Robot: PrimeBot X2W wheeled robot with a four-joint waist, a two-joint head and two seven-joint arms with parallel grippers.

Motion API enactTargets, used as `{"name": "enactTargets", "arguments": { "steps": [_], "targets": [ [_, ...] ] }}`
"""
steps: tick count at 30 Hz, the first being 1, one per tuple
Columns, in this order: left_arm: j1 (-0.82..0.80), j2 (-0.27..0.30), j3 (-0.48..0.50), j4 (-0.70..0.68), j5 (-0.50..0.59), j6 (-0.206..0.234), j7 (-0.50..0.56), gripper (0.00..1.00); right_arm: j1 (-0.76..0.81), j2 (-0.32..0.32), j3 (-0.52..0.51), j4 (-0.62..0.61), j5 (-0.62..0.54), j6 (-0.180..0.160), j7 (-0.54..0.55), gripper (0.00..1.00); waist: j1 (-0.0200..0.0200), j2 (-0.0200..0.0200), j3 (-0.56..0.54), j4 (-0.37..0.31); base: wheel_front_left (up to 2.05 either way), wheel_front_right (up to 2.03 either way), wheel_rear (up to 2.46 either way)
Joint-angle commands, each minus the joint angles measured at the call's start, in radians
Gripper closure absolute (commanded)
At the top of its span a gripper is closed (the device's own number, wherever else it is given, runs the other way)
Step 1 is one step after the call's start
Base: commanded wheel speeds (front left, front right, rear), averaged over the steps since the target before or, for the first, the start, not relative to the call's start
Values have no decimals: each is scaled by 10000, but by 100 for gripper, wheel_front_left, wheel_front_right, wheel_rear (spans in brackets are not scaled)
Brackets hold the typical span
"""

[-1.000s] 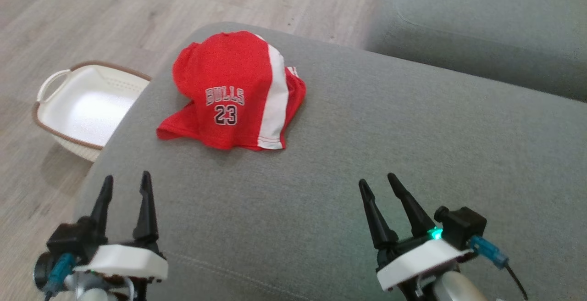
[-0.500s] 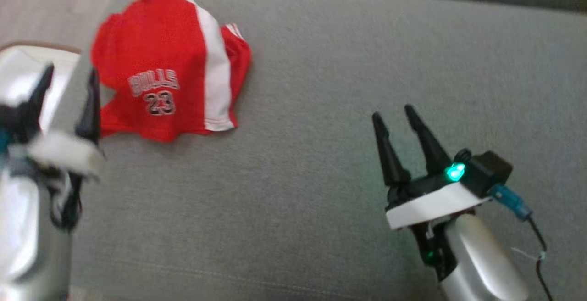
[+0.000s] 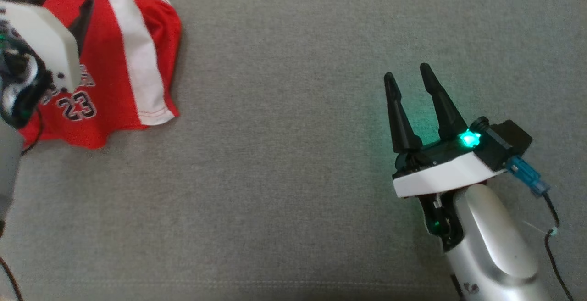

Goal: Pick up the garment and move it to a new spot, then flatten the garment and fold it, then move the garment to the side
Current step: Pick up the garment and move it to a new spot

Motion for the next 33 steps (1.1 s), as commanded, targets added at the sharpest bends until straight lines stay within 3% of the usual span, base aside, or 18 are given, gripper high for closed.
{"name": "enactTargets", "arguments": {
  "steps": [1,14,15,16,17,24,33],
  "targets": [
    [-617,697,261,-89,-136,15,205,0,-203,17,280,-378,39,-9,-109,0,-3,0,239,-230,0,0,0],
    [-1891,966,-1285,1525,-1175,14,1281,0,-264,17,538,-216,475,-9,-109,0,-3,0,526,-533,0,0,0],
    [-1890,962,-1392,1594,-1308,14,1342,13,-269,17,538,-201,484,-9,-109,0,-3,0,515,-538,0,0,0],
    [-1896,965,-1479,1642,-1427,14,1357,75,-271,17,539,-185,493,-9,-109,0,-3,0,496,-541,0,0,0],
    [-1907,976,-1540,1675,-1543,14,1322,100,-271,17,542,-169,505,-9,-109,0,-3,0,474,-545,0,0,0],
    [-1955,1010,-1668,1919,-2103,14,662,100,-187,17,519,-63,537,-9,-109,0,-3,0,165,-489,0,0,0],
    [-2304,939,-1218,1732,-2002,138,-2073,100,108,17,377,93,542,-9,-109,0,-3,0,-584,-206,0,0,0]
  ]
}}
